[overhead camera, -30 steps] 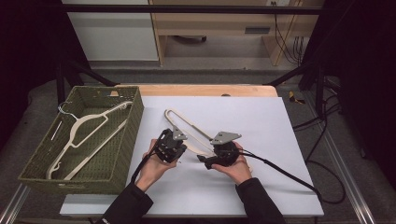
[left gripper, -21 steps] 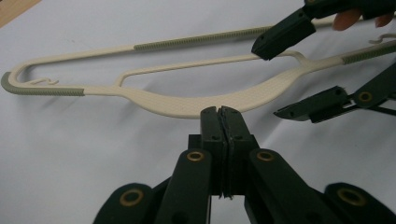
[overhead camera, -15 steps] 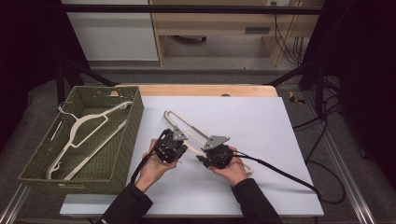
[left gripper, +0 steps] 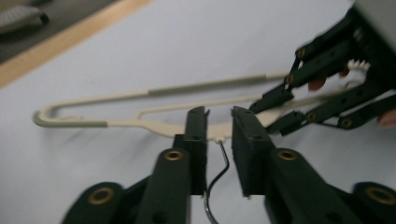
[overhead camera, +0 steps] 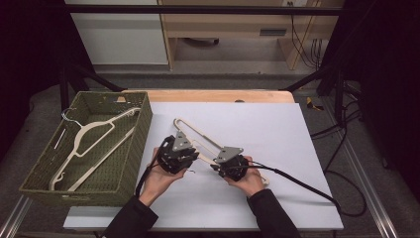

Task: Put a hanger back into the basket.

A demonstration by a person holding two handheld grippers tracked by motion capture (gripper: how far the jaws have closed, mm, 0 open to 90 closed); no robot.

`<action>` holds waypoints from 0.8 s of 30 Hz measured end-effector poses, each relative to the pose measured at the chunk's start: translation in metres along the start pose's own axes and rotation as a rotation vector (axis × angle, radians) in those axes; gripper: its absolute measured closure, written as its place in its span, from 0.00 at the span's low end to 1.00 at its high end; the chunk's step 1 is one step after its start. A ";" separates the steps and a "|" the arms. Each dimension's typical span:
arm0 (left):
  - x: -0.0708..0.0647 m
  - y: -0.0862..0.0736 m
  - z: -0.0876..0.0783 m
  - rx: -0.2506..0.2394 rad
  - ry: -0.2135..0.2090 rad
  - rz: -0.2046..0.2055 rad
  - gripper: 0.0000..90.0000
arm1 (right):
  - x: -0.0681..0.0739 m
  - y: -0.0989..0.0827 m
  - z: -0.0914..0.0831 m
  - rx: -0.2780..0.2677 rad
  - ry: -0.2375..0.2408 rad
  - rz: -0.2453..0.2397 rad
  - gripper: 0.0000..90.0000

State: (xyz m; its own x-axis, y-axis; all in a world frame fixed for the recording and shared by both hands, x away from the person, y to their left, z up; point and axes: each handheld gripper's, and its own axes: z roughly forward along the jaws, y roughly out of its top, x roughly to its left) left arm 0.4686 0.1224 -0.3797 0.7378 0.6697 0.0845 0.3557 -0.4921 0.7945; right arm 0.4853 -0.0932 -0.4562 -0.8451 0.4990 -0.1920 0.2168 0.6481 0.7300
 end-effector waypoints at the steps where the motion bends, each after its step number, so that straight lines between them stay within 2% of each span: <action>1: 0.002 0.001 -0.006 -0.018 -0.001 -0.001 0.78 | 0.000 0.000 -0.001 0.000 -0.002 -0.005 0.85; 3: 0.008 0.003 -0.017 -0.047 -0.004 -0.003 0.70 | 0.000 0.001 -0.003 -0.003 -0.005 -0.013 0.85; 4: 0.010 0.003 -0.021 -0.071 -0.003 -0.008 0.62 | 0.000 0.001 -0.005 -0.002 -0.006 -0.017 0.86; 7: 0.017 0.001 -0.032 -0.111 0.013 -0.021 0.52 | 0.000 0.003 -0.013 -0.023 -0.009 -0.019 0.89; 10: 0.024 -0.002 -0.043 -0.182 -0.016 -0.058 0.41 | -0.001 0.007 -0.024 -0.040 -0.012 -0.023 0.90; 11: 0.026 -0.003 -0.046 -0.190 -0.020 -0.065 0.37 | -0.001 0.007 -0.027 -0.035 -0.018 -0.026 0.92; 13: 0.029 -0.006 -0.054 -0.226 -0.035 -0.074 0.33 | -0.002 0.006 -0.033 -0.032 -0.030 -0.032 0.92; 15: 0.032 -0.009 -0.061 -0.247 -0.021 -0.074 0.32 | -0.003 0.006 -0.037 -0.040 -0.044 -0.028 0.93; 17: 0.033 -0.012 -0.065 -0.249 -0.008 -0.074 0.29 | -0.006 0.005 -0.043 -0.044 -0.053 -0.022 0.94; 20: 0.035 -0.019 -0.067 -0.246 -0.010 -0.086 0.25 | -0.010 0.003 -0.052 -0.057 -0.077 0.003 0.97; 24: 0.034 -0.027 -0.065 -0.232 -0.017 -0.091 0.21 | -0.015 0.003 -0.066 -0.066 -0.061 0.030 0.97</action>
State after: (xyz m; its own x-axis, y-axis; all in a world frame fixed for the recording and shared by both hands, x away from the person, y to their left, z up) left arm 0.4464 0.1950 -0.3594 0.7193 0.6947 -0.0025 0.2816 -0.2882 0.9152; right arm 0.4663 -0.1366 -0.4082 -0.8068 0.5531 -0.2077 0.2069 0.5938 0.7775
